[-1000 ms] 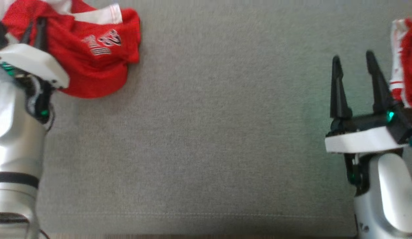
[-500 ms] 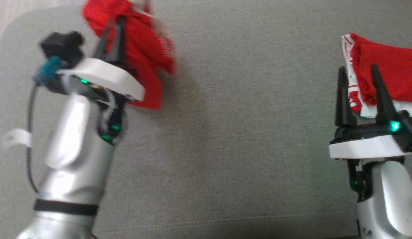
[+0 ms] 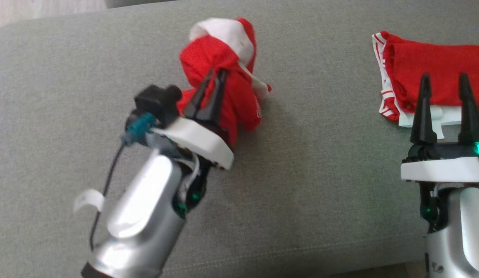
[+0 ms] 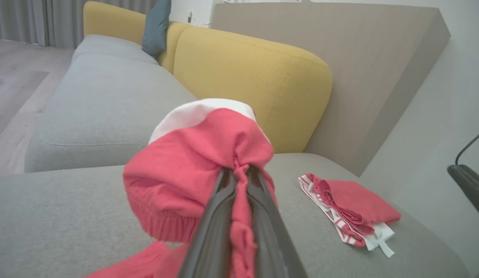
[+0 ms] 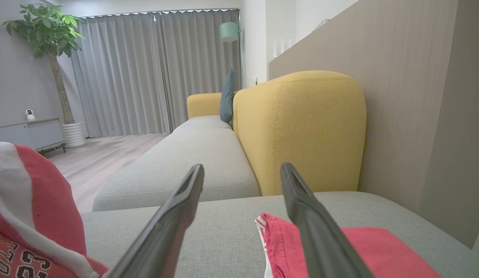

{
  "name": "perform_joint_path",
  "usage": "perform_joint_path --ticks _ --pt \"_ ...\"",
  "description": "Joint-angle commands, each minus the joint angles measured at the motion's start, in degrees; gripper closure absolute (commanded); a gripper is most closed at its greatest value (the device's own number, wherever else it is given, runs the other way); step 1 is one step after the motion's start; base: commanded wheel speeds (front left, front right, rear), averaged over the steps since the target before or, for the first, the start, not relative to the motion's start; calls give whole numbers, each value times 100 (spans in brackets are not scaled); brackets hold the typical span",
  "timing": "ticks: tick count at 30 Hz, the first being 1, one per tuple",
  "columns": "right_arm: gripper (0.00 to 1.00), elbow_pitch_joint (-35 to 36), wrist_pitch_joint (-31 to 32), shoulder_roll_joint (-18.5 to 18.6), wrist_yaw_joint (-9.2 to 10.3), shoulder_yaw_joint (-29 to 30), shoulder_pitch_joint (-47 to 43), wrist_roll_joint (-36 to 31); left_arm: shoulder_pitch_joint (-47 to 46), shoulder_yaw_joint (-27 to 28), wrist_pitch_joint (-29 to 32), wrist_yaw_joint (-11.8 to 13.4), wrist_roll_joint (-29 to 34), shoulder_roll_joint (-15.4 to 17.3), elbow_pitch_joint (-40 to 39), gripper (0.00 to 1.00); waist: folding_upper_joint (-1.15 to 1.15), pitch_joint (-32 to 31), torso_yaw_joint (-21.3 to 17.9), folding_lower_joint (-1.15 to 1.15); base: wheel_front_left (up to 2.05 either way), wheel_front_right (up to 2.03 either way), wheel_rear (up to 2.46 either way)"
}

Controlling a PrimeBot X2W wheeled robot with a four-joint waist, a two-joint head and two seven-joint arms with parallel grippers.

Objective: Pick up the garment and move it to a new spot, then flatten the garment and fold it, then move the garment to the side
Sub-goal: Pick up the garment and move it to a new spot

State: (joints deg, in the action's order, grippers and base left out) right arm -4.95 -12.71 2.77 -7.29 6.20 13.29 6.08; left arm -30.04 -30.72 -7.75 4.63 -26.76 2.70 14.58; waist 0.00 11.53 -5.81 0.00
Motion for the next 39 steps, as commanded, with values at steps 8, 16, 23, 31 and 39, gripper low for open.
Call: perform_joint_path --ticks 8,16,23,31,39 --pt "0 104 -122 11 -20 -75 125 36 -47 -691 -329 276 -113 20 -123 100 0 94 -54 0 0 0 0" --pt "0 -4 -150 11 -20 -183 180 55 -202 -1283 -416 447 413 19 890 100 0 137 -159 0 0 0 0" --pt "0 -94 -166 11 -20 -238 163 63 -250 -1206 -591 578 381 19 1600 0 0 140 -172 0 0 0 0" --pt "0 -160 -166 10 -20 -311 83 37 -225 -644 -718 669 178 85 1262 0 0 7 -6 0 0 0 0" --pt "0 -195 -129 10 -20 -437 -41 31 284 264 -723 794 387 529 -121 0 0 -143 194 0 0 0 0"
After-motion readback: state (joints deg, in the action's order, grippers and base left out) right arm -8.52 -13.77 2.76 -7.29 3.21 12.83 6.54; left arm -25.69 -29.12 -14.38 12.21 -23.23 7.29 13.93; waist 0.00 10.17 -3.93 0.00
